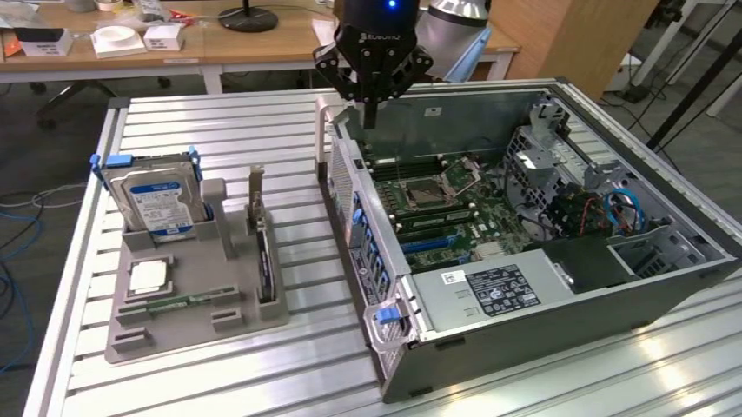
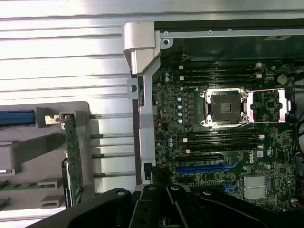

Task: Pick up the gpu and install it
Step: 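Reach for the gpu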

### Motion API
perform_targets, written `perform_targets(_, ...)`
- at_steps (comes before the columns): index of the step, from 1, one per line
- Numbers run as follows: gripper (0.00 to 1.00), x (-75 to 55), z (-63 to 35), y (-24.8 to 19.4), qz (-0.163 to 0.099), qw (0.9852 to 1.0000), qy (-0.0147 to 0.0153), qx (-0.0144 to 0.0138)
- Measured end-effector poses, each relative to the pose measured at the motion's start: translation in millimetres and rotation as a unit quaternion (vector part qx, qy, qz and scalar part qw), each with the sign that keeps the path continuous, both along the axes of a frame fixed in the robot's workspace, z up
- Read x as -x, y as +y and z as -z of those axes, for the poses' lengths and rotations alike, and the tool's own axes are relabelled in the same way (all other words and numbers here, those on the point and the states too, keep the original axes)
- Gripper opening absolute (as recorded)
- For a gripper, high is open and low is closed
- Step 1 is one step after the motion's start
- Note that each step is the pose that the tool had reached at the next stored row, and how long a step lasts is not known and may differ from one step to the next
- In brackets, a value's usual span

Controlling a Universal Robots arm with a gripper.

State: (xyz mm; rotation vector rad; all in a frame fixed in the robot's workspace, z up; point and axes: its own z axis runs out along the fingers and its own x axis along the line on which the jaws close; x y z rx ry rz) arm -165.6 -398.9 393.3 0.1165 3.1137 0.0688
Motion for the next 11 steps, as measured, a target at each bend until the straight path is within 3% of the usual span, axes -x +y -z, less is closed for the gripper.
perform_targets(11,0.11,2.4,0.0,0.0,0.0,1.0,0.0,0.0)
